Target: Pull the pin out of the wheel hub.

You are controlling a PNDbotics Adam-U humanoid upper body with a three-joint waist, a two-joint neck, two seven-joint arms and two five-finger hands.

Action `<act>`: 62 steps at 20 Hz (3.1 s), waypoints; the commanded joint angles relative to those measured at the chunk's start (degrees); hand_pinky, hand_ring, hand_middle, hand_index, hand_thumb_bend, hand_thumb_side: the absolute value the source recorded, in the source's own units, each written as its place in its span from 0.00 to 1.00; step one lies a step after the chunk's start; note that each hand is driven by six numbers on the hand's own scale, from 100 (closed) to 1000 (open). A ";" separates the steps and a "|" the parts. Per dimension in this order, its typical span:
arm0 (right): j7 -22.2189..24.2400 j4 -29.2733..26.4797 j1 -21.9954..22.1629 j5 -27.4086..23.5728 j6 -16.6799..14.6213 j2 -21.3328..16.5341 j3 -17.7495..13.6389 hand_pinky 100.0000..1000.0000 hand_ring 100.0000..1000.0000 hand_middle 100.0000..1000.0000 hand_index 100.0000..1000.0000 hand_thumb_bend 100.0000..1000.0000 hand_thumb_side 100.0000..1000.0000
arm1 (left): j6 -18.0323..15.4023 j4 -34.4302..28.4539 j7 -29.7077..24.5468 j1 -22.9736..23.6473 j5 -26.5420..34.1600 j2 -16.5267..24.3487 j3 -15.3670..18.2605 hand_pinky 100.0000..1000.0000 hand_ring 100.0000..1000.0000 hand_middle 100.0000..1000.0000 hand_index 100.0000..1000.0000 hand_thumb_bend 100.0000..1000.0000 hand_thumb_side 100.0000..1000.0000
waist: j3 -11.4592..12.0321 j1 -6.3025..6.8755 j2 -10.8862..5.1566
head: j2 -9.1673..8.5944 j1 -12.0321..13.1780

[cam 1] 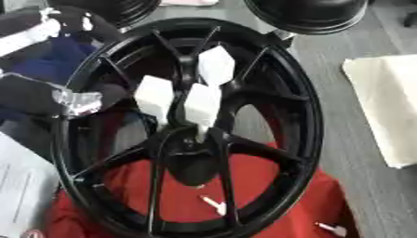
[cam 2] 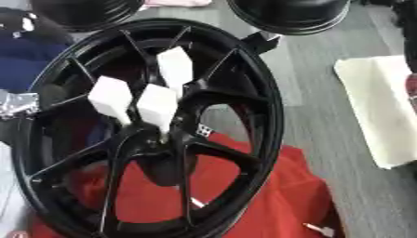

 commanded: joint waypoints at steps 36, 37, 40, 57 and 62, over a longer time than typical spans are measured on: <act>1.01 0.28 -1.35 -0.43 0.16 -1.20 0.45 0.73 0.80 0.59 0.65 0.00 0.62 | -13.50 17.15 -37.23 -7.16 -4.74 -7.78 6.23 0.92 0.90 0.83 0.86 0.41 0.30 | -1.28 1.80 0.19 | -2.21 2.83; 1.02 0.27 -1.36 -0.43 0.16 -1.17 0.45 0.73 0.80 0.59 0.65 0.00 0.62 | -13.54 17.27 -37.33 -7.05 -5.00 -7.79 6.27 0.92 0.90 0.83 0.86 0.42 0.29 | -1.31 1.80 0.21 | -2.28 2.90; 1.04 0.30 -1.35 -0.49 0.16 -1.02 0.43 0.73 0.80 0.59 0.65 0.00 0.62 | -13.79 17.78 -37.41 -6.75 -5.94 -7.90 6.34 0.91 0.90 0.83 0.87 0.43 0.28 | -1.43 1.74 0.33 | -2.52 3.11; 0.97 0.54 -1.28 -0.67 0.12 -0.41 0.16 0.73 0.80 0.59 0.65 0.00 0.63 | -13.87 17.43 -37.42 -6.45 -6.23 -8.93 6.40 0.90 0.88 0.80 0.87 0.46 0.33 | -1.64 1.18 0.85 | -2.45 3.78; 0.97 0.56 -1.30 -0.70 0.09 -0.34 0.13 0.73 0.80 0.60 0.65 0.00 0.63 | -13.86 16.90 -37.42 -6.68 -5.32 -9.19 6.07 0.90 0.88 0.80 0.86 0.49 0.36 | -1.68 1.23 0.85 | -2.51 3.96</act>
